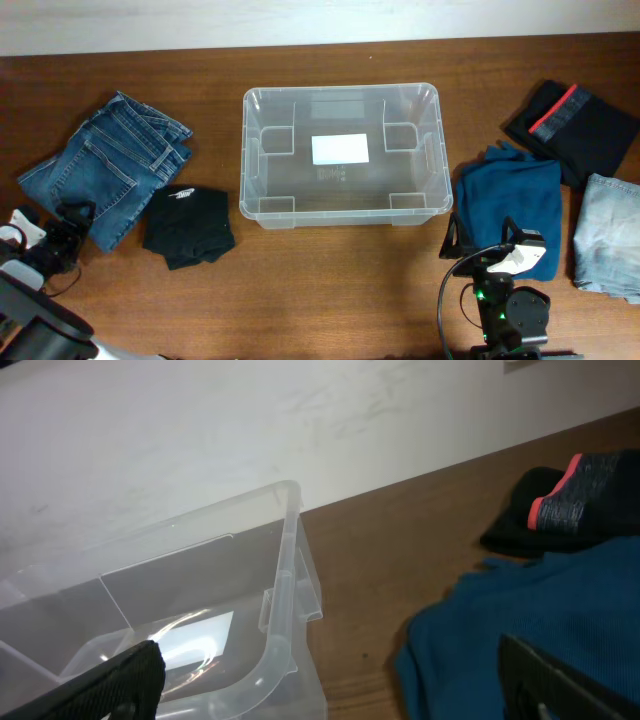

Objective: Pack container

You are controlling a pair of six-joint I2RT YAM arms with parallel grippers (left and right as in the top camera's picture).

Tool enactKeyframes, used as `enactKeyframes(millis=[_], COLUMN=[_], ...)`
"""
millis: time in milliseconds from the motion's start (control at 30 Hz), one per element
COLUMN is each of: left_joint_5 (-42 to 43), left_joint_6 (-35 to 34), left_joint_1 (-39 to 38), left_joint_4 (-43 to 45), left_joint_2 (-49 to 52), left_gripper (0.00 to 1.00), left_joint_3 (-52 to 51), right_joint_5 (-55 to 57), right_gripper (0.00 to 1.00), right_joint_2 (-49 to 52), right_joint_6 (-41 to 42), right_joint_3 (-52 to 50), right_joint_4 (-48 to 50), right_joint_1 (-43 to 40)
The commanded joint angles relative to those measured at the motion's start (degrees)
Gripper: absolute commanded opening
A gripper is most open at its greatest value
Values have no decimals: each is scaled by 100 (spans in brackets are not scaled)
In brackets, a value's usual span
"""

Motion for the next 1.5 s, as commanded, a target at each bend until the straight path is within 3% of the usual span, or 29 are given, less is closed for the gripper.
enactKeyframes(millis=[0, 200, 433, 567, 667, 733, 833, 900, 967, 1033, 1467], left_joint_5=[-538, -514, -520, -520, -522, -540, -540, -542, -588, -625, -846], left_joint_6=[-238, -623, -616, -616, -614, -614, -531, -413, -354, -354, -223], left_joint_1=[-160, -313, -398, -398, -398, -398, -398, -398, -398, -398, -398], left_joint_4=[-63, 247, 251, 251, 249, 251, 249, 251, 249, 249, 267], left_joint_2=[673, 966, 994, 994, 994, 994, 994, 994, 994, 997, 1014], left_gripper=[99, 99, 98, 89, 73, 70, 71, 79, 93, 98, 99], left_joint_3=[-258, -256, -256, -256, -258, -256, -258, -258, -258, -258, -258], right_joint_5=[68, 68, 68, 68, 68, 68, 68, 68, 68, 68, 68], right_gripper=[98, 98, 98, 98, 98, 98, 98, 98, 98, 98, 98], right_joint_2=[-55, -55, -55, -55, -55, -55, -55, -55, -55, -55, -55], right_joint_6=[2, 4, 4, 2, 4, 4, 4, 4, 2, 4, 2], right_joint_3=[-24, -24, -24, -24, -24, -24, -24, -24, -24, -24, -24], right_joint_4=[-42, -42, -42, -42, -42, -42, -42, -42, -42, -42, -42], right_joint_1=[42, 42, 42, 42, 42, 42, 42, 42, 42, 42, 42])
